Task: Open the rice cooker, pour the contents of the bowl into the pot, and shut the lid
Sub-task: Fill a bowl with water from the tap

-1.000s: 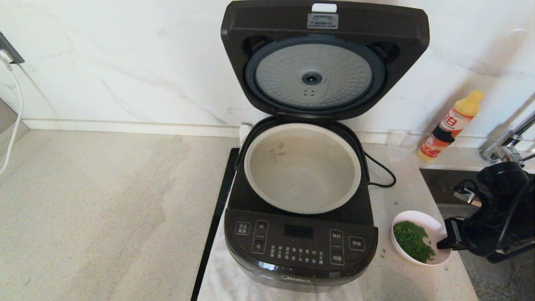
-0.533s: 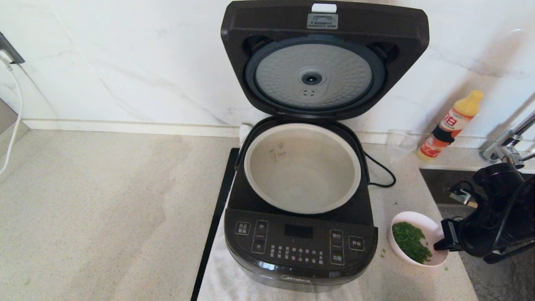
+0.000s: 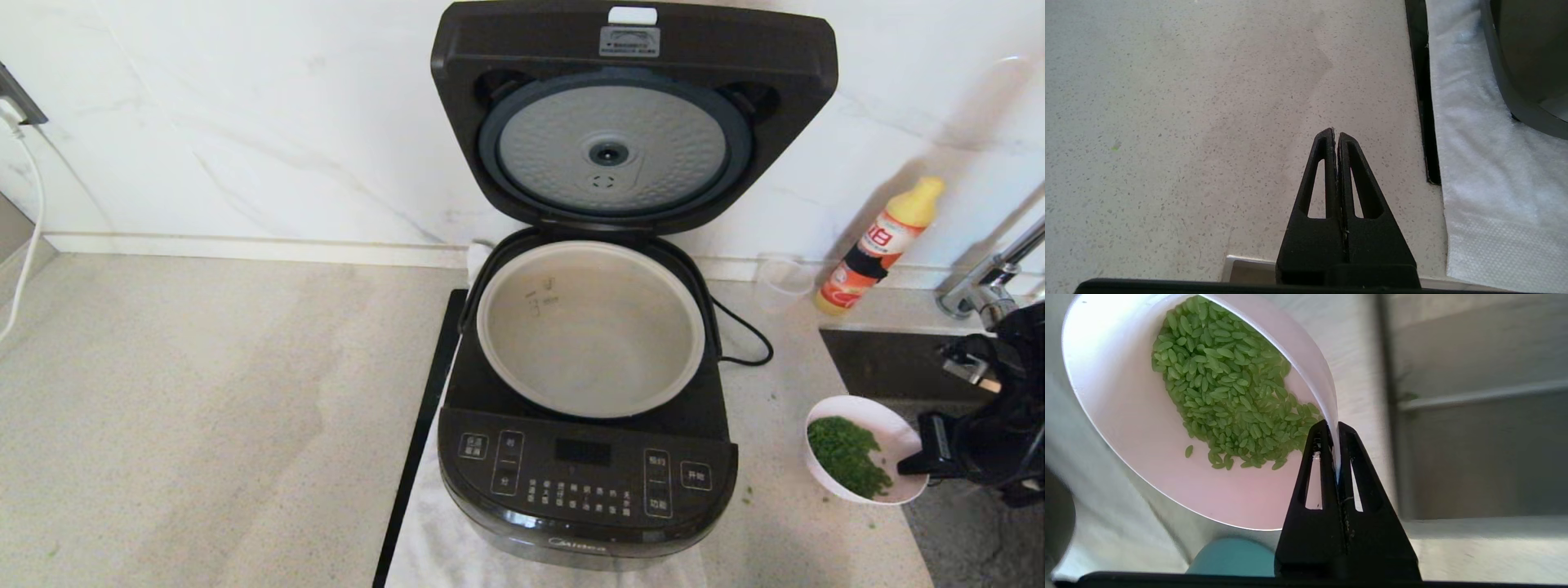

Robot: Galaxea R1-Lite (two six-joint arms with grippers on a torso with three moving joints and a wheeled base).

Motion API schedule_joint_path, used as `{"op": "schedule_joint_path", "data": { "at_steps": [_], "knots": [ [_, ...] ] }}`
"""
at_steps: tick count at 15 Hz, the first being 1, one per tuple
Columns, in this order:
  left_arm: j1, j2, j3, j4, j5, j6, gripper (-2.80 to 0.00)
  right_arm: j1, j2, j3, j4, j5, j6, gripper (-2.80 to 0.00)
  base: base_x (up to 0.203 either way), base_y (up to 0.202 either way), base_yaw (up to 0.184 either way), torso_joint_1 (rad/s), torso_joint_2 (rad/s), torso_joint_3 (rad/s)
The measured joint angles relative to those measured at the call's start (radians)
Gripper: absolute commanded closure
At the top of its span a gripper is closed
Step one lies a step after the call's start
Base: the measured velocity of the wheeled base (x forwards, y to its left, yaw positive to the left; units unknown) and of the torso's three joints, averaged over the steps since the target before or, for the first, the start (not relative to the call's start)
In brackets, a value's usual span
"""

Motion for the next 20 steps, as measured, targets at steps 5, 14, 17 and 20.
{"op": "schedule_joint_path", "data": {
  "at_steps": [5,14,17,20],
  "knots": [
    [0.0,0.0,0.0,0.0,0.0,0.0,0.0,-0.21,0.006,-0.143,0.152,0.077,-0.003,0.0,0.0,0.0,0.0,0.0,0.0,0.0],
    [0.0,0.0,0.0,0.0,0.0,0.0,0.0,-0.554,0.189,-0.333,0.185,0.134,-0.011,0.0,0.0,0.0,0.0,0.0,0.0,0.0],
    [0.0,0.0,0.0,0.0,0.0,0.0,0.0,-0.631,0.267,-0.421,0.222,0.173,-0.011,0.0,0.0,0.0,0.0,0.0,0.0,0.0],
    [0.0,0.0,0.0,0.0,0.0,0.0,0.0,-0.684,0.342,-0.536,0.29,0.205,-0.009,0.0,0.0,0.0,0.0,0.0,0.0,0.0]
  ]
}}
